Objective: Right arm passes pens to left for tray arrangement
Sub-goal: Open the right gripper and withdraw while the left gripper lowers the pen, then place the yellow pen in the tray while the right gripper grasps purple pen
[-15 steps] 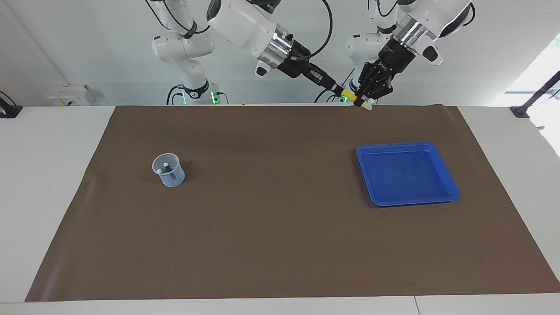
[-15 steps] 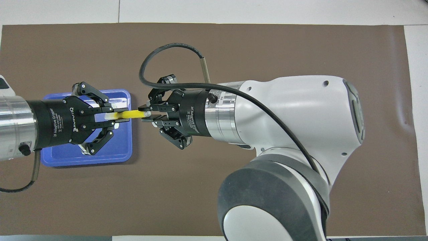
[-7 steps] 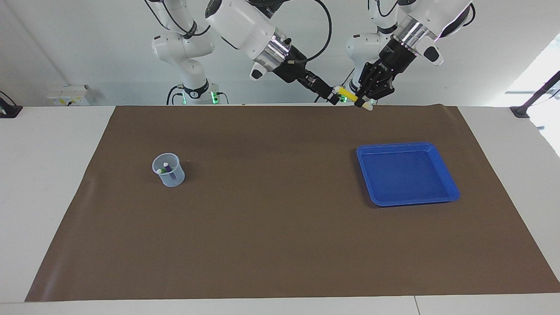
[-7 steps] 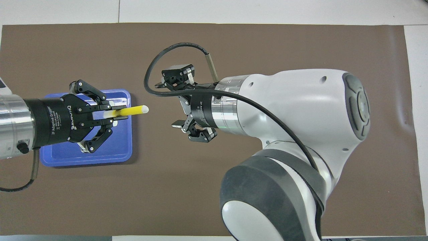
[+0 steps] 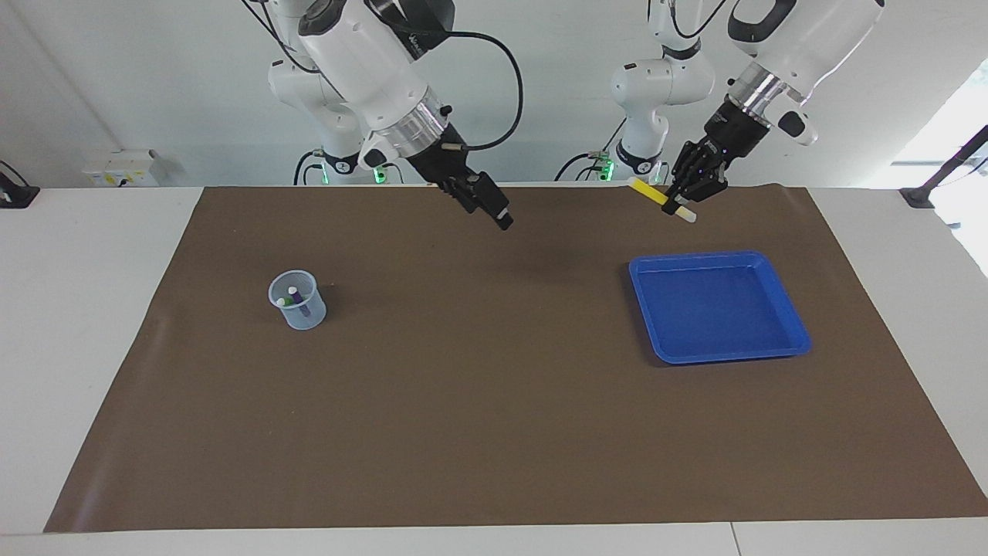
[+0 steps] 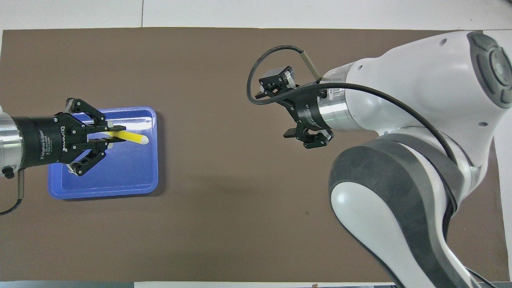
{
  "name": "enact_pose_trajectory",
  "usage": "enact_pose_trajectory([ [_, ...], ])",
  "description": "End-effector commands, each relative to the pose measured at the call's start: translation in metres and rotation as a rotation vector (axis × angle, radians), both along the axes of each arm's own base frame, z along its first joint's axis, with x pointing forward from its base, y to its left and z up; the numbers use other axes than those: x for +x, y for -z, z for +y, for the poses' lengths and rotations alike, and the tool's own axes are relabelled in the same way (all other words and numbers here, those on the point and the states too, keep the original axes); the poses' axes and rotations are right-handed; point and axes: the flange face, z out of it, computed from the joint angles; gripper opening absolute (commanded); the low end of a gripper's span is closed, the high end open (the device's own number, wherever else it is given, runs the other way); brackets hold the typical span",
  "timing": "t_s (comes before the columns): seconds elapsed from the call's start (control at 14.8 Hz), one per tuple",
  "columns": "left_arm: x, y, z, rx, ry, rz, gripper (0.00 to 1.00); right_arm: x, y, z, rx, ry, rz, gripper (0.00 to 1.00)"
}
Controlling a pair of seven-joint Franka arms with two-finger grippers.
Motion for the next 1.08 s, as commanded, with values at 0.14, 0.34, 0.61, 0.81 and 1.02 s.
enact_pose_trajectory([
  [0.14, 0.016, 0.069, 0.05, 0.087, 0.329, -0.106, 0.0, -0.002, 0.0, -0.032, -0.16, -0.139, -0.051, 1.0],
  [0.34, 0.037, 0.117, 0.063, 0.203, 0.539, -0.103, 0.0, 0.003, -0.001, -0.046, -0.179, -0.17, -0.074, 1.0],
  [0.61, 0.063, 0.17, 0.072, 0.328, 0.881, -0.123, 0.0, 0.012, 0.002, -0.074, -0.203, -0.239, -0.089, 1.0],
  [0.81, 0.077, 0.198, 0.073, 0.358, 1.015, -0.162, 0.0, 0.017, 0.011, -0.12, -0.296, -0.354, -0.09, 1.0],
  [1.02, 0.086, 0.226, 0.069, 0.411, 1.12, -0.153, 0.0, 0.018, 0.025, -0.167, -0.386, -0.463, -0.089, 1.0],
])
